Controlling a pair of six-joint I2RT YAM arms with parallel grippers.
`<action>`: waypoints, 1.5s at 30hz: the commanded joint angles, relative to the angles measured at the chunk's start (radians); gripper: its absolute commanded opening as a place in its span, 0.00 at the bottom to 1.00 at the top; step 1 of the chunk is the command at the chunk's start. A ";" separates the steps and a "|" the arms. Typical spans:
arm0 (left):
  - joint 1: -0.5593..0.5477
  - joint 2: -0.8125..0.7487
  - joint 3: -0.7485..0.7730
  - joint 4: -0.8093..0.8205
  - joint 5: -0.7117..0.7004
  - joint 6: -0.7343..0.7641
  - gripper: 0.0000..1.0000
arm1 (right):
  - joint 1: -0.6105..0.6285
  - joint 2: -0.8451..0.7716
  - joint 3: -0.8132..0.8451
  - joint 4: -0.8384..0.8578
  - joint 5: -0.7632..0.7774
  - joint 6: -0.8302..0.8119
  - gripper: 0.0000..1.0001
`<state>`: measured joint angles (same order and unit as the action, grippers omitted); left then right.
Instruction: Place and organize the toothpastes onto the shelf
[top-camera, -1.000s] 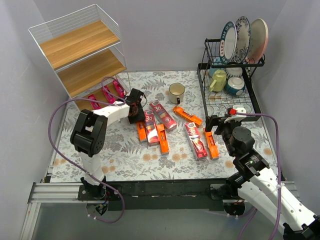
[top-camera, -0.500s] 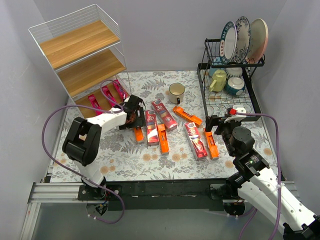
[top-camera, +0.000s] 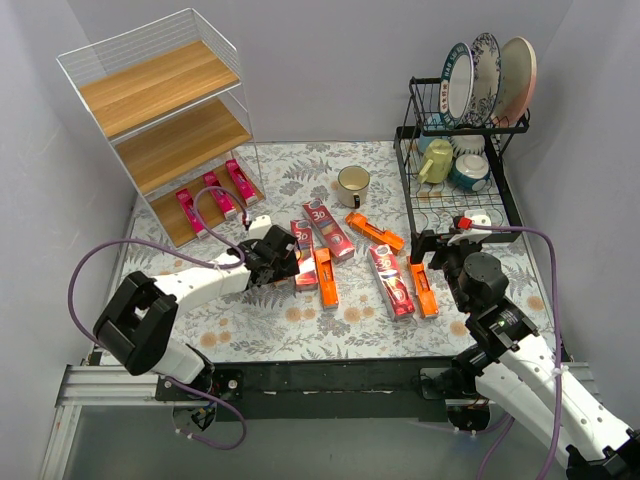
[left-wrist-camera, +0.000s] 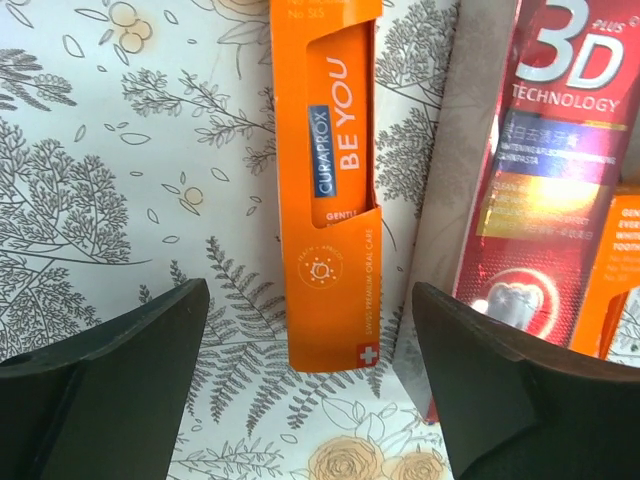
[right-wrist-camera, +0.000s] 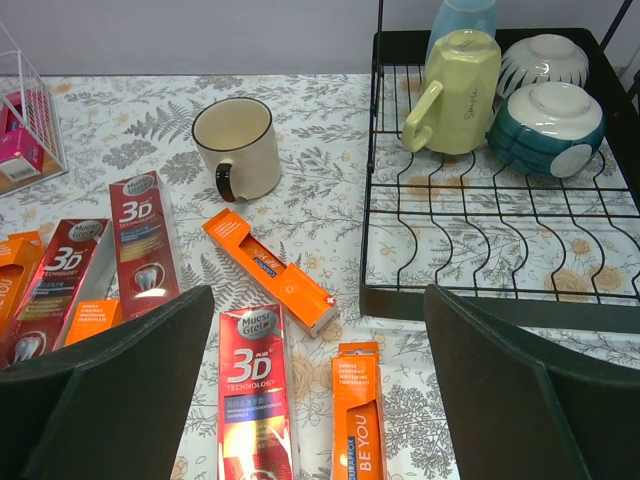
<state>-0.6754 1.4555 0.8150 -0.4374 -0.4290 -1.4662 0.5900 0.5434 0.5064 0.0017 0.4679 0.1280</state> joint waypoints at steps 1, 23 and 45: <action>-0.030 -0.001 -0.022 0.063 -0.123 -0.060 0.80 | 0.001 0.000 -0.002 0.038 0.000 -0.010 0.94; -0.197 0.201 -0.013 0.006 -0.338 -0.175 0.46 | 0.001 0.003 -0.011 0.057 -0.015 -0.018 0.93; -0.176 0.003 0.548 -0.587 -0.404 -0.057 0.27 | 0.001 -0.003 -0.009 0.054 -0.015 -0.018 0.93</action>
<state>-0.8707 1.4994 1.2224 -0.8349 -0.7586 -1.5787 0.5900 0.5495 0.4931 0.0036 0.4557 0.1238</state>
